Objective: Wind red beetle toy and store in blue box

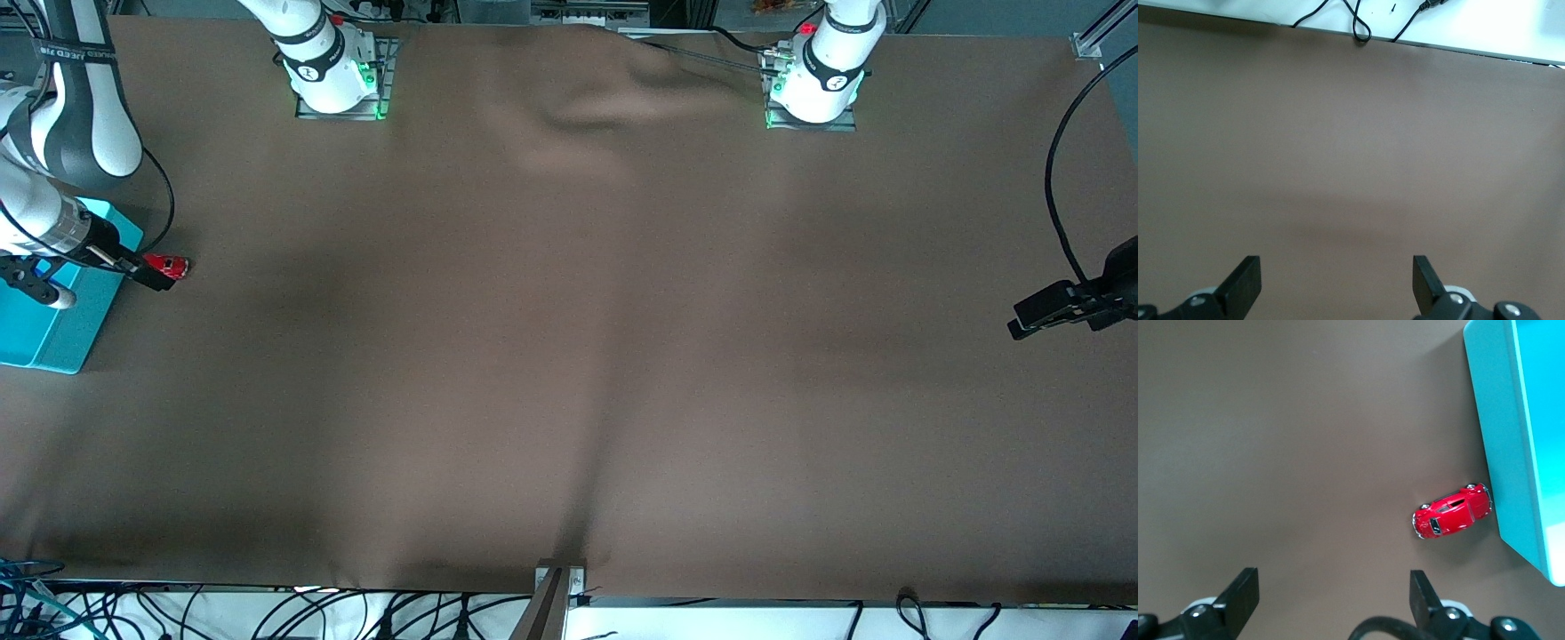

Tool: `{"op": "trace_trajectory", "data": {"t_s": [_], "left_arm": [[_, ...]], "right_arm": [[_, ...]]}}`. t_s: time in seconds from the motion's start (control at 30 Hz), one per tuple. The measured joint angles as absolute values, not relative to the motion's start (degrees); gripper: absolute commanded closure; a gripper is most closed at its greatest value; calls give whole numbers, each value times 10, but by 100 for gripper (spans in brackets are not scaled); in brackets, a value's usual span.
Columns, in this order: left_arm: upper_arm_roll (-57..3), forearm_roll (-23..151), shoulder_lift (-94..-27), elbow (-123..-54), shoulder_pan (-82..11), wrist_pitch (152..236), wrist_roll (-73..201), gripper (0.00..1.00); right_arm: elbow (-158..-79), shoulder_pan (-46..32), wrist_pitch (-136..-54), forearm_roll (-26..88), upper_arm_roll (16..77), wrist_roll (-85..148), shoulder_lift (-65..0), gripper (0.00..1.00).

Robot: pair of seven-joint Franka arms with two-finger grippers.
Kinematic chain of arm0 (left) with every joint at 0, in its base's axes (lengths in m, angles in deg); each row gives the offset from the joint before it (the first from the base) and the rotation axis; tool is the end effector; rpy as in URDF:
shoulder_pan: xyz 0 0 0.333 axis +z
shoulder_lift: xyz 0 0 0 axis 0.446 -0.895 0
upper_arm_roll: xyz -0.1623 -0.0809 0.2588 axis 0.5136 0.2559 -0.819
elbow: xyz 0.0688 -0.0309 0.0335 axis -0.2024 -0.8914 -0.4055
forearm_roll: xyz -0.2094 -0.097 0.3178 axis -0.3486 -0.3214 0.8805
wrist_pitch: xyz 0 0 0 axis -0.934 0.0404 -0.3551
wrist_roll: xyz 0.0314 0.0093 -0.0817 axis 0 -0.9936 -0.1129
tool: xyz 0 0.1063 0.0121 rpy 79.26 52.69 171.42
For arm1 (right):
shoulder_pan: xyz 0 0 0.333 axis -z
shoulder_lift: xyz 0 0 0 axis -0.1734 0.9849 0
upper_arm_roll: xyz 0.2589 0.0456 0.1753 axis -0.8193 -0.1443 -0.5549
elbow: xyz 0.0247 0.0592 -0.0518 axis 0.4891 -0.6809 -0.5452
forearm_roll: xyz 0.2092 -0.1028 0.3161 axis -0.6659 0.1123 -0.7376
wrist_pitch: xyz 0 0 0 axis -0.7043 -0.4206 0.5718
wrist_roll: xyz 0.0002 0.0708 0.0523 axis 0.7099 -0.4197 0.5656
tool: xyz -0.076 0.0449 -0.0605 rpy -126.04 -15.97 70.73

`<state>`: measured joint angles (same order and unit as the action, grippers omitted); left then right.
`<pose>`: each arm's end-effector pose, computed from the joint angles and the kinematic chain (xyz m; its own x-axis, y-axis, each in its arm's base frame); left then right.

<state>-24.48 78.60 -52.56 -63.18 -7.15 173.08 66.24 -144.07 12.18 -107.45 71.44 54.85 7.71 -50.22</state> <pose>0.6512 0.0343 0.5917 0.9856 0.1423 0.0914 0.1413 -0.9898 0.0168 0.5252 -0.1522 0.3467 0.8386 -0.5446 -0.0109 -0.5424 -0.8368 0.0751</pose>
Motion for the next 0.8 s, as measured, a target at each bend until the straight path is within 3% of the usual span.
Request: {"op": "trace_trajectory", "data": {"t_s": [0.8], "left_arm": [[-244, 786, -526, -632, -72, 1731, 662, 0]], "right_arm": [[-1465, 123, -1171, 714, 598, -54, -429, 0]]}}
